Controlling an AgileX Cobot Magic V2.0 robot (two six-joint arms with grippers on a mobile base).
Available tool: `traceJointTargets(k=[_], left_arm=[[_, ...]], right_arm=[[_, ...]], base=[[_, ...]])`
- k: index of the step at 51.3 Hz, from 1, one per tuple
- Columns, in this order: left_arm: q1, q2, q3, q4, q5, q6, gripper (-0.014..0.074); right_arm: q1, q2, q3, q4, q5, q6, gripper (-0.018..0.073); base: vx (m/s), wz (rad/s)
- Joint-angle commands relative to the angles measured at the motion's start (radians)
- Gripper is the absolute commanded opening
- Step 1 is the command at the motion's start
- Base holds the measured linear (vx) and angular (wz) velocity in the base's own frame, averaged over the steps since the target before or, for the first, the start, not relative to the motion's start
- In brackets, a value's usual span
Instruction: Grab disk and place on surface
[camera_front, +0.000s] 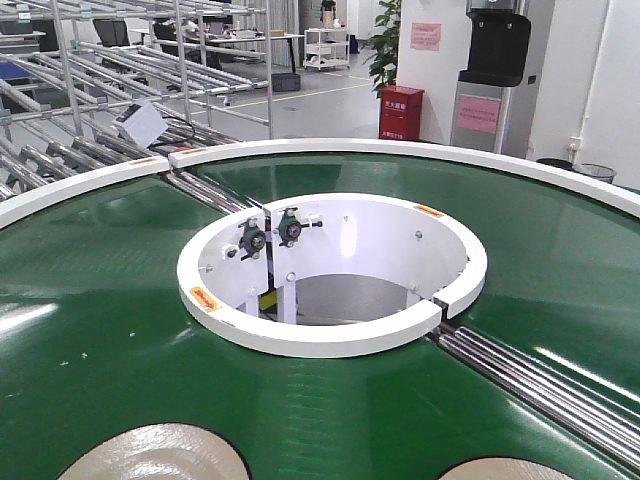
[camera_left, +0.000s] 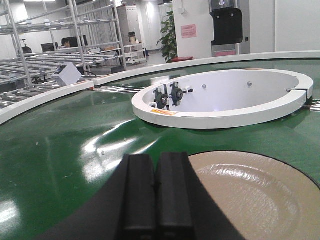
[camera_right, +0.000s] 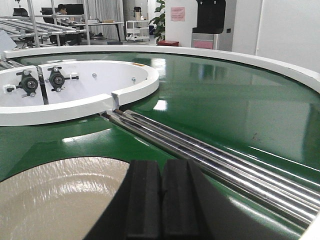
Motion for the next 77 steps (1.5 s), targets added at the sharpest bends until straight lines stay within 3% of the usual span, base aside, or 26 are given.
traceJointTargets(k=[1,47,52,57,64,73,77], left_arm=[[0.001,-0.011,0.012,-0.01,-0.087,-0.006,-0.0001],[0.001,-0.011,0.011,-0.01,-0.103,-0.003,-0.0001],[0.001,-0.011,0.0,-0.012,-0.208,-0.007,-0.0001],[0.001,-0.011,-0.035,-0.07,-0.349,-0.069,-0.0001],[0.001,0.007,-0.194,-0.097,-0.267,-0.062,-0.0001],[0.001,0.204,-0.579,-0.097,-0.119,0.115,-0.0001],[0.001,0.34,-0.738,-0.099,-0.076,0.136,-0.0001]], right_arm=[[-0.007,-0.012,0.018,-0.006,-0.077,0.0,-0.0009],[-0.007,-0.012,0.018,0.002,-0.099,0.004,-0.0009],[-0.007,-0.012,0.016,0.008,-0.143,0.003,-0.0009],[-0.007,-0.012,-0.003,0.024,-0.264,0.007,-0.0009],[-0.007,-0.012,-0.127,0.025,-0.263,0.003,-0.0009],[-0.007,0.089,-0.482,0.022,-0.171,-0.032,-0.0009],[-0.007,0.212,-0.645,0.016,-0.149,-0.056,-0.0009]], base=[[0.0,0.0],[0.0,0.0],[0.0,0.0],[0.0,0.0],[0.0,0.0],[0.0,0.0],[0.0,0.0]])
